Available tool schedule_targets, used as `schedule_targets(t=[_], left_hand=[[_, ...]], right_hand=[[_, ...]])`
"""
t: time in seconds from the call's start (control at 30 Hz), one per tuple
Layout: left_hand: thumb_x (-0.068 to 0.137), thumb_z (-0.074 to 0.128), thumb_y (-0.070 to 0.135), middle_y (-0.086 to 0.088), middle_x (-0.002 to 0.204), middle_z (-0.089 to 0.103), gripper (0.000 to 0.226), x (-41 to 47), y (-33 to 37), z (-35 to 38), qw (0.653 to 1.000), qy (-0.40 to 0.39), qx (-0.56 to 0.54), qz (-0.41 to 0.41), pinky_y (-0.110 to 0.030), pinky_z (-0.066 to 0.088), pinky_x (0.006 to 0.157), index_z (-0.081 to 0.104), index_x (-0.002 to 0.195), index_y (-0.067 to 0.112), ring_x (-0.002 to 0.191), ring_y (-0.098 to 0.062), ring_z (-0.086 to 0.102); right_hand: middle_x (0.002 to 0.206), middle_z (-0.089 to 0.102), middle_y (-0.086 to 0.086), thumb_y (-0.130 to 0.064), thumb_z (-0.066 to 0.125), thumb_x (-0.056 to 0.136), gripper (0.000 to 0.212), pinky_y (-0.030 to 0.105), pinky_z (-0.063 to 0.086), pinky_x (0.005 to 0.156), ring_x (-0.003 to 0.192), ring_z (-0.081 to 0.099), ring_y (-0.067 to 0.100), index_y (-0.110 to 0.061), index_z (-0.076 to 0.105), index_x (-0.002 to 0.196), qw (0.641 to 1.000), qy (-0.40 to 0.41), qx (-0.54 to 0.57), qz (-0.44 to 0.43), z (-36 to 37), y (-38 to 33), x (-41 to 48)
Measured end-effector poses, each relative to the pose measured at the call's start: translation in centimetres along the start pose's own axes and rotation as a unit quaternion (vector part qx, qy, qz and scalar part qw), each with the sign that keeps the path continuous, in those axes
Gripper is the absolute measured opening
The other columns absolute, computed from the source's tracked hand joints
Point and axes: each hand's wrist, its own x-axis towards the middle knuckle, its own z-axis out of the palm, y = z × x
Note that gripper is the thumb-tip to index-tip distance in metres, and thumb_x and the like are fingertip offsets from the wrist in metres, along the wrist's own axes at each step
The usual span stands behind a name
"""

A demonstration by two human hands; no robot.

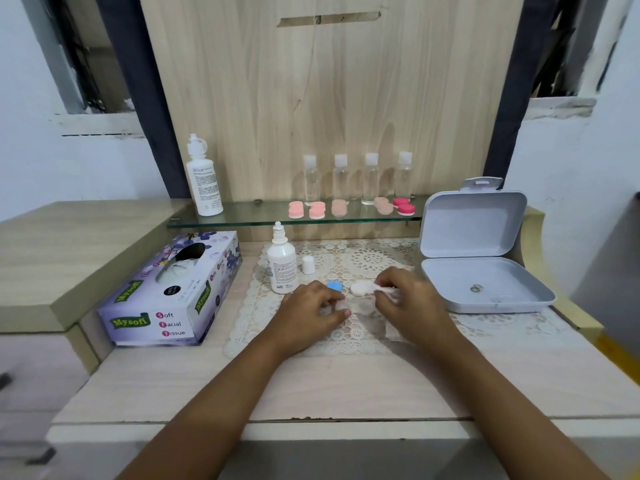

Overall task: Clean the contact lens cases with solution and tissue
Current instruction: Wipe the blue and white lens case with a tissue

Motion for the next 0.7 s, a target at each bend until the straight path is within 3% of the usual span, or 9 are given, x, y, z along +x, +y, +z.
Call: schedule_targets(t=[0.1, 0.37, 0.5, 0.7], left_hand=[[0.086, 0.061, 0.040, 0.008, 0.099, 0.057, 0.028, -0.04, 0.15, -0.10, 1.000, 0.000, 0.006, 0.013, -0.029, 0.040, 0.087, 0.066, 0.108, 0.024, 0.096, -0.009, 0.050], [0.087, 0.060, 0.040, 0.007, 0.100, 0.060, 0.025, 0.07, 0.00, 0.00, 1.000, 0.000, 0.006, 0.017, -0.033, 0.041, 0.090, 0.068, 0.105, 0.024, 0.097, -0.011, 0.051], [0.089, 0.058, 0.038, 0.006, 0.102, 0.059, 0.024, 0.07, -0.03, 0.05, 1.000, -0.004, 0.018, 0.025, -0.037, 0.040, 0.092, 0.067, 0.106, 0.024, 0.098, -0.013, 0.050], [0.090, 0.056, 0.038, 0.008, 0.102, 0.058, 0.025, 0.03, -0.01, 0.12, 0.999, -0.001, 0.026, 0.029, -0.038, 0.038, 0.094, 0.067, 0.108, 0.023, 0.097, -0.011, 0.046]], right_hand=[[0.095, 0.066, 0.008, -0.009, 0.063, 0.082, 0.016, 0.025, 0.039, 0.071, 0.089, 0.060, 0.024, -0.006, 0.067, 0.097, 0.998, -0.030, -0.048, -0.020, 0.75, 0.56, 0.12], [0.098, 0.061, -0.001, -0.026, 0.063, 0.085, 0.021, 0.016, 0.035, 0.073, 0.088, 0.057, 0.009, -0.013, 0.071, 0.099, 0.991, -0.081, -0.070, -0.077, 0.91, 0.92, -0.60], [0.100, 0.059, -0.001, -0.022, 0.064, 0.085, 0.021, 0.018, 0.036, 0.076, 0.094, 0.056, 0.015, -0.014, 0.071, 0.103, 0.990, -0.102, -0.071, -0.072, 0.97, 1.08, -0.64], [0.108, 0.059, 0.009, -0.018, 0.054, 0.091, 0.024, 0.034, 0.042, 0.090, 0.105, 0.052, 0.025, -0.009, 0.067, 0.109, 0.981, -0.144, -0.107, -0.079, 1.05, 0.43, -0.25]])
